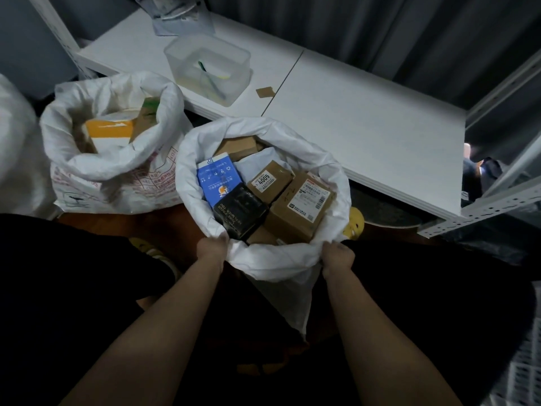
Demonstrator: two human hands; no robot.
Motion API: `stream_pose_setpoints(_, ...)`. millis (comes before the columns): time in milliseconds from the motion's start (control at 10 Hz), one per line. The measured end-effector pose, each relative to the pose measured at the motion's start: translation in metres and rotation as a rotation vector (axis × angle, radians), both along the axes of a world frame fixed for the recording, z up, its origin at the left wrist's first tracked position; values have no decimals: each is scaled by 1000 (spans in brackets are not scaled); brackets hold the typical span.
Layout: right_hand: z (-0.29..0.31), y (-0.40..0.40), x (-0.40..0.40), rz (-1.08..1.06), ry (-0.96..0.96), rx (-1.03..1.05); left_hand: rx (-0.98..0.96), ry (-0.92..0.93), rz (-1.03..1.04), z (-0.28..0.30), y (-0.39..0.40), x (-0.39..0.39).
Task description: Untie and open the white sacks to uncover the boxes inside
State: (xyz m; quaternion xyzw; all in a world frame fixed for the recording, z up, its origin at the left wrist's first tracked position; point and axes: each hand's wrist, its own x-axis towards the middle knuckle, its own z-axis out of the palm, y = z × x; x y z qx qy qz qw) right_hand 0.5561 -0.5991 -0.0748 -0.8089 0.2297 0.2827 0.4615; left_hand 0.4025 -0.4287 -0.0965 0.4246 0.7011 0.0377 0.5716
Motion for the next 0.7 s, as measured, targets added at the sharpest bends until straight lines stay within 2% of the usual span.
stream_pose_setpoints(100,3,-12,2,-285,51,378,11,-6,57,-1,7,-2)
stream_pose_setpoints(200,-5,-20,-4,-205,57,269,18,-21,76,-4,12,-9)
stream_pose_setpoints(300,-7,-14,-6,55,-119,-144,89,10,16,-7,11,-18)
stream_pose_setpoints(400,1,-1,-7,275,-375,-329,149,83,-66,8,11,-17)
stream_pose_setpoints(500,12,16,-12,498,-632,-291,294,155,-208,26,14,-19)
stream_pose_setpoints(600,25,43,-15,751,-816,-166,477,150,-377,39,23,-23)
stream_pose_setpoints(700,42,77,-22,1015,-797,-70,650,106,-461,55,40,-25)
